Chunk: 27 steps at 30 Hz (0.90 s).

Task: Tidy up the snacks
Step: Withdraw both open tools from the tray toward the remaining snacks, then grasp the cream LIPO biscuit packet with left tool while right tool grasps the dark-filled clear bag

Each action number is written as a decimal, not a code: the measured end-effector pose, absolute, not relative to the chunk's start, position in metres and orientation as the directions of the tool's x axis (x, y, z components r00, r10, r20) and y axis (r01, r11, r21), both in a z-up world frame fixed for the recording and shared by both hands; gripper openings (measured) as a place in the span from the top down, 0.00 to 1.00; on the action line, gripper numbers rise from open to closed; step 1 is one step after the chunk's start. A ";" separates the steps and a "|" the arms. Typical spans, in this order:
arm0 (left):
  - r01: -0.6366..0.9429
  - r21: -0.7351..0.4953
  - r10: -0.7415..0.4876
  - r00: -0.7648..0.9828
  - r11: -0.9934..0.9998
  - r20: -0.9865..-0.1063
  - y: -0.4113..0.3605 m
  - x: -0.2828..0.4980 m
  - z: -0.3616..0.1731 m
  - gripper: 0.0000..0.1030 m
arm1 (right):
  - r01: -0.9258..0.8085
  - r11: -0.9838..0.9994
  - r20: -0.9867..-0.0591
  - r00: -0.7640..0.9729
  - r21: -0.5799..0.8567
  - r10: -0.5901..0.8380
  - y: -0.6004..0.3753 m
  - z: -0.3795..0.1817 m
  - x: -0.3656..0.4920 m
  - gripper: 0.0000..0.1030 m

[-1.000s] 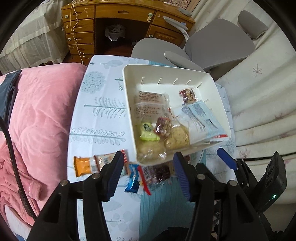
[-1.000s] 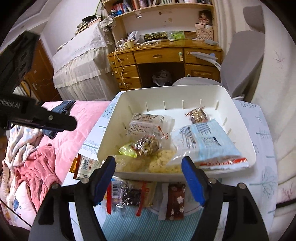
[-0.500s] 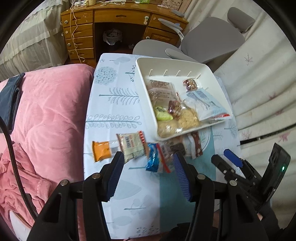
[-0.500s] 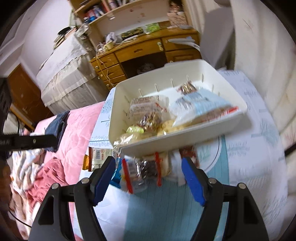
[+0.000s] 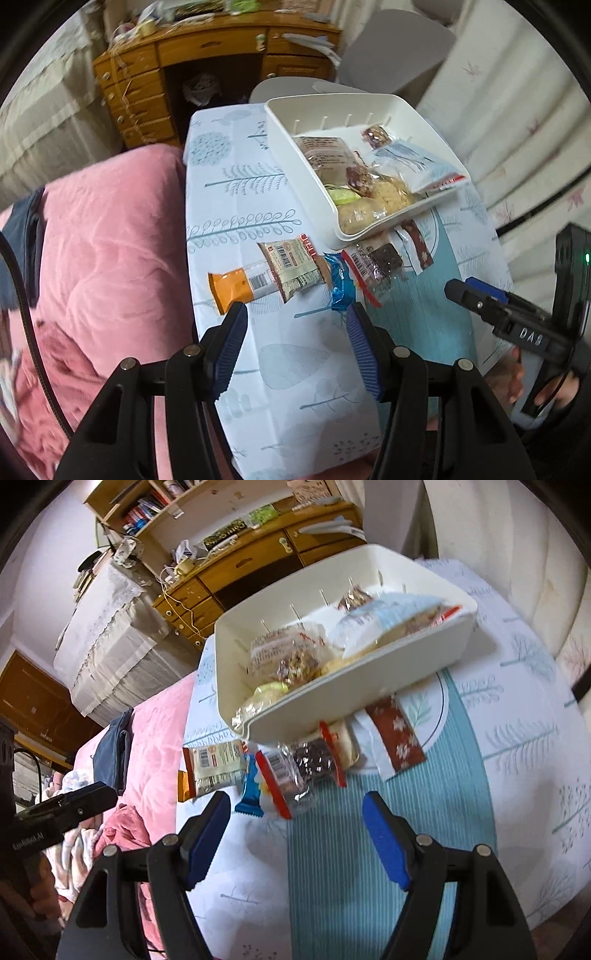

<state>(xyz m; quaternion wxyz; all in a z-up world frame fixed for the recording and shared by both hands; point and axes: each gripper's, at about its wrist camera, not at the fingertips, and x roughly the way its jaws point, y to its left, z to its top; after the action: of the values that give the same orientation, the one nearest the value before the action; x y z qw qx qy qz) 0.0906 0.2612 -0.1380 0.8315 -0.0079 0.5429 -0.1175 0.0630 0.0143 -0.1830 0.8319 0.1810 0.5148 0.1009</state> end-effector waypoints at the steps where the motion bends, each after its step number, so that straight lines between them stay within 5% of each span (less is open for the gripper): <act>1: 0.209 -0.125 -0.200 0.390 0.970 -0.899 0.259 0.091 -0.139 0.47 | 0.029 0.910 -0.822 0.440 0.415 0.361 0.014 -0.186 0.063 0.28; 13: 0.462 0.025 -0.209 0.448 0.886 -0.869 0.235 0.112 -0.156 0.47 | 0.082 0.900 -0.847 0.386 0.427 0.366 0.012 -0.211 0.077 0.28; 27: 0.653 0.107 -0.148 0.323 0.749 -0.935 0.202 0.157 -0.202 0.43 | -0.032 0.953 -0.889 0.352 0.302 0.294 0.028 -0.250 0.092 0.28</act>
<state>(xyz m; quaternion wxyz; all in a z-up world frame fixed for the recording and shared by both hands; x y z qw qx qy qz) 0.1567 0.2020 -0.2018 0.7763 0.2423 0.5216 -0.2581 0.0917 0.0280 -0.2499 0.8138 0.1166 0.5605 0.1001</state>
